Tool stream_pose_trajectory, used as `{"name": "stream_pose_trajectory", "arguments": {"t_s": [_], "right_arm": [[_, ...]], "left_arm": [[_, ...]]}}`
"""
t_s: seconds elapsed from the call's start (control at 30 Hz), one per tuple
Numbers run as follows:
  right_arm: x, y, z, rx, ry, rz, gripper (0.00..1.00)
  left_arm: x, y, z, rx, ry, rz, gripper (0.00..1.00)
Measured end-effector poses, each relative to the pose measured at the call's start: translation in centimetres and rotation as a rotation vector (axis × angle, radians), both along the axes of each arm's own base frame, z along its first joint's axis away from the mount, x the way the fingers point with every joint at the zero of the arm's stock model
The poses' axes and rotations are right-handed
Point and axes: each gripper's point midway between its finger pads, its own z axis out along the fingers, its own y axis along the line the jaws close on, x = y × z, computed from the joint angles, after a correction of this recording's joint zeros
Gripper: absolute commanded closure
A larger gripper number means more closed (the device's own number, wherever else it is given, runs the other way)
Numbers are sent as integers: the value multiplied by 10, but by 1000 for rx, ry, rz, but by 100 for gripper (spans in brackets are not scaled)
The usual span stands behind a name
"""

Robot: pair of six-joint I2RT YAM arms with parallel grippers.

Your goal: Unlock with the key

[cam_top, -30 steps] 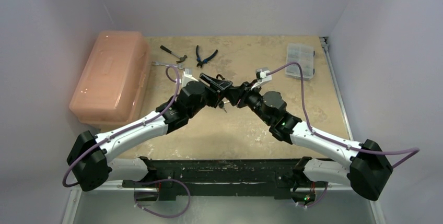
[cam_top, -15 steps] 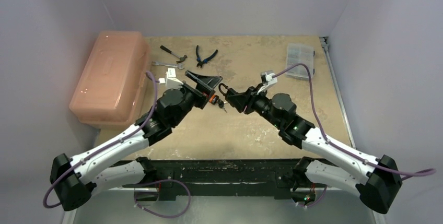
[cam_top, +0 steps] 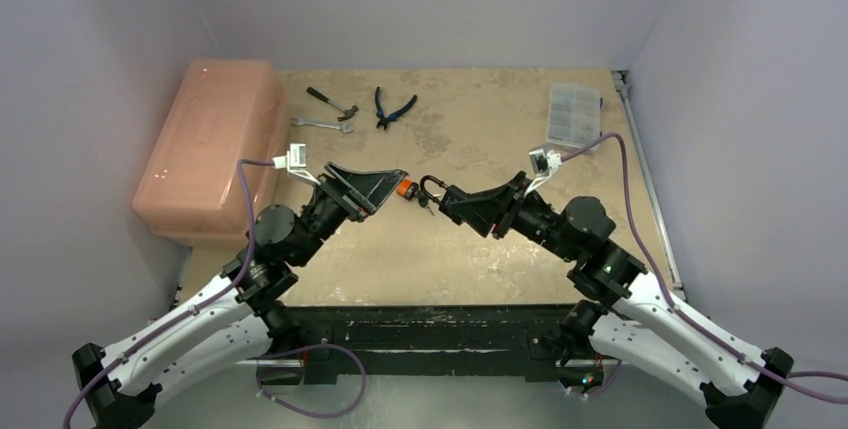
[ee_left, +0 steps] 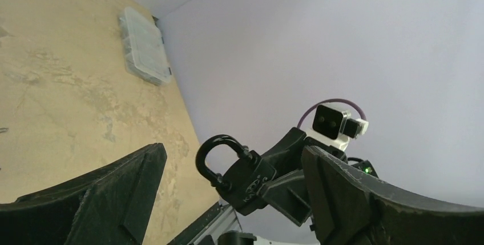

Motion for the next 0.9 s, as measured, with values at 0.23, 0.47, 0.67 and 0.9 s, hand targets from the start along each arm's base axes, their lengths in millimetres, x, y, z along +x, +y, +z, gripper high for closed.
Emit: {"name": "stream_pose_trajectory", "arguments": {"t_s": [0.23, 0.47, 0.67, 0.9], "right_arm": [[-20, -2, 24, 110, 21, 64, 100], [-26, 1, 29, 144, 38, 100, 100], [-26, 4, 26, 143, 51, 111, 100], [-24, 6, 26, 144, 48, 111, 100]], "left_arm": [[-13, -20, 4, -30, -70, -126, 11], [-16, -44, -1, -57, -78, -229, 16], [-15, -55, -5, -84, -70, -268, 28], [-13, -62, -22, -109, -29, -290, 46]]}}
